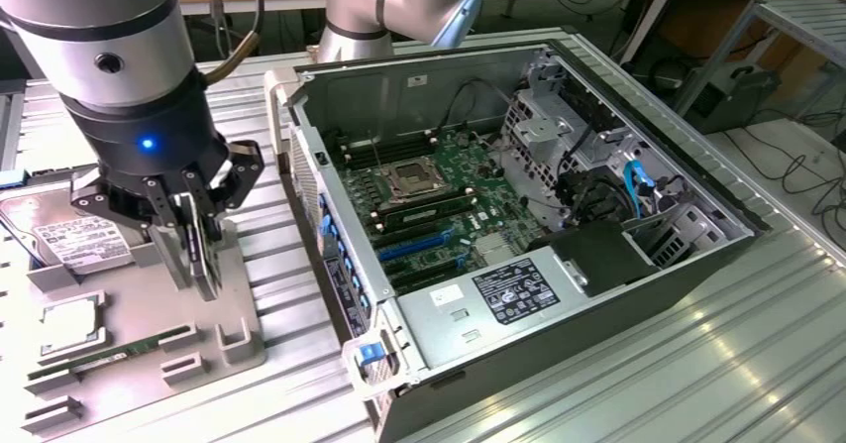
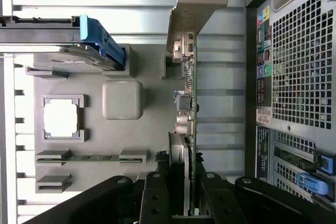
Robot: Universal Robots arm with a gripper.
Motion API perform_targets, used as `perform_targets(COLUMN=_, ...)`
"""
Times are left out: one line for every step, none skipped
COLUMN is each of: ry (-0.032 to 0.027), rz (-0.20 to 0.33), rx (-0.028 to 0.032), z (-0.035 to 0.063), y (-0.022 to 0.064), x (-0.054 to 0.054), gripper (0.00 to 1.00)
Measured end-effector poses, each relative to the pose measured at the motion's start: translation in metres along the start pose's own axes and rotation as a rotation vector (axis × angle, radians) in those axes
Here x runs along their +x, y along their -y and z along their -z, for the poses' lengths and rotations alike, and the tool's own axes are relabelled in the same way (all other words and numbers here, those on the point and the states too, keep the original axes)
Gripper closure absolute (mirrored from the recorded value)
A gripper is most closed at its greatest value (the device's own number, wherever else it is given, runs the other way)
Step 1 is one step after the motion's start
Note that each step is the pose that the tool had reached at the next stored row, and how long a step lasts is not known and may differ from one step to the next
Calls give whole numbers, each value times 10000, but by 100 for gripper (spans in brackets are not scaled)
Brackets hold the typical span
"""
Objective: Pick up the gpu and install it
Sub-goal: 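Pick up the gpu and move the gpu toward the slot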
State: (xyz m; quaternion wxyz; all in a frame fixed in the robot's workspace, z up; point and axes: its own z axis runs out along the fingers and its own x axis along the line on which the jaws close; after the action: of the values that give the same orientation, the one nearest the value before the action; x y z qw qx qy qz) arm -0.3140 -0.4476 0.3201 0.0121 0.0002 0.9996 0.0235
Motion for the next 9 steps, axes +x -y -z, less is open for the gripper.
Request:
perform_targets(ry=0, rz=0, rx=1, z=12, y=-1, x=0, gripper=73)
perform_targets(ry=-1, rz=0, rx=1, z=25, y=-1, x=0, gripper=73)
perform_targets(ry=-1, rz=0, rx=1, z=37, y=-2, x=-1, gripper=73)
perform_targets(ry=0, rz=0, rx=1, z=52, y=-2, x=-1, gripper=73)
perform_targets(ry=-1, rz=0, rx=1, z=72, y=-3, x=-2, gripper=73)
perform_targets(ry=-1, rz=0, rx=1, z=91, y=-4, x=-2, gripper=73)
perform_targets(ry=0, rz=-1, rx=1, z=105, y=-5, x=-2, gripper=73)
perform_targets(ry=-1, rz=0, rx=1, z=119, y=-5, x=-3, gripper=73)
perform_targets(ry=-1, rz=0, rx=1, z=131, y=-6, x=-3, gripper=73)
